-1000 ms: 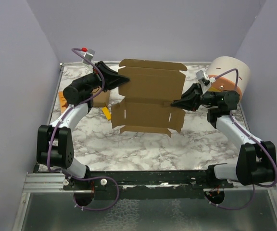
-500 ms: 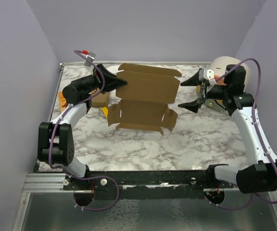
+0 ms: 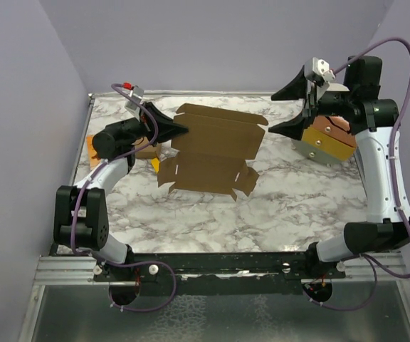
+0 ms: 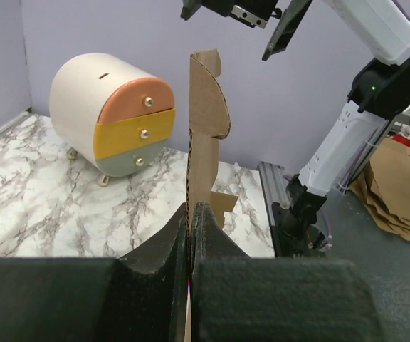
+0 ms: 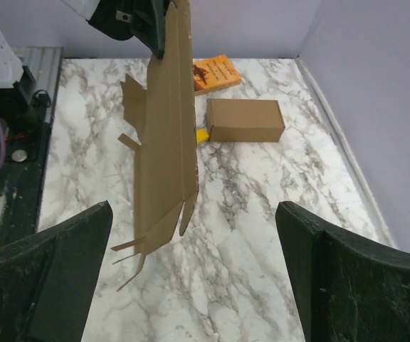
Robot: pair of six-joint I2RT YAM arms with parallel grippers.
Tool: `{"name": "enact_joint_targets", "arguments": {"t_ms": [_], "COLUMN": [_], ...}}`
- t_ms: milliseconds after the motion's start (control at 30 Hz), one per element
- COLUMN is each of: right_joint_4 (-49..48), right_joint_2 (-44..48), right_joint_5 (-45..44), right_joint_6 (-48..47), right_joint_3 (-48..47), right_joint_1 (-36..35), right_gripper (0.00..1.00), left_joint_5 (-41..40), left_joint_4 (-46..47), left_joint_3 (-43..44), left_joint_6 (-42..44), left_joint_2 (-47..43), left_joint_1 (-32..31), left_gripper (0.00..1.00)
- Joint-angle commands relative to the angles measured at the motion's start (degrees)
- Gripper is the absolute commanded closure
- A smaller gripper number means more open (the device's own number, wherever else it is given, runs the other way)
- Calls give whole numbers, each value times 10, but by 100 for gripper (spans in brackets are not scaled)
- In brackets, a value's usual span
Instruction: Fold the paper box
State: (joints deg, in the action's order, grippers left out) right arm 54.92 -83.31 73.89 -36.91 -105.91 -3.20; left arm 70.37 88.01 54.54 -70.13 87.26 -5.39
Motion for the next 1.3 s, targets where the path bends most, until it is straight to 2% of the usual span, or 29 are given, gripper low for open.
{"name": "enact_joint_targets", "arguments": {"t_ms": [0,133,367,667,800,900,967,1200,1267], "right_joint_4": [35,49,58,81,88,96,102,111,112], "right_joint_2": [-13,-44,-79,-86,-86,-84,-78,-48,-44], "right_joint_5": [-27,-71,-151,-163,-171,-182,-188,-218,-219], "right_joint_6": [65,82,103,92,82,75,70,54,53], "right_joint_3": [-16,-47,-68,-77,-74,-88,-100,-93,-86], "right_joint_1": [-43,-91,-167,-189,-189,-189,-189,-189,-189], "right_gripper": [0,2,15,52,51,41,38,40,44], "left_joint_5": [2,2,10,23,28,36,42,46,46], "left_joint_4": [137,129,75,50,44,32,13,-56,-57], "left_joint_3": [-2,-4,-1,14,23,28,29,30,33], "left_joint_6": [23,38,83,99,99,102,115,169,168], "left_joint_2": [-22,-29,-44,-43,-43,-45,-48,-54,-53], "left_joint_1": [-5,-8,-18,-23,-23,-23,-23,-23,-23], "left_gripper": [100,100,100,100,100,100,100,100,100]}}
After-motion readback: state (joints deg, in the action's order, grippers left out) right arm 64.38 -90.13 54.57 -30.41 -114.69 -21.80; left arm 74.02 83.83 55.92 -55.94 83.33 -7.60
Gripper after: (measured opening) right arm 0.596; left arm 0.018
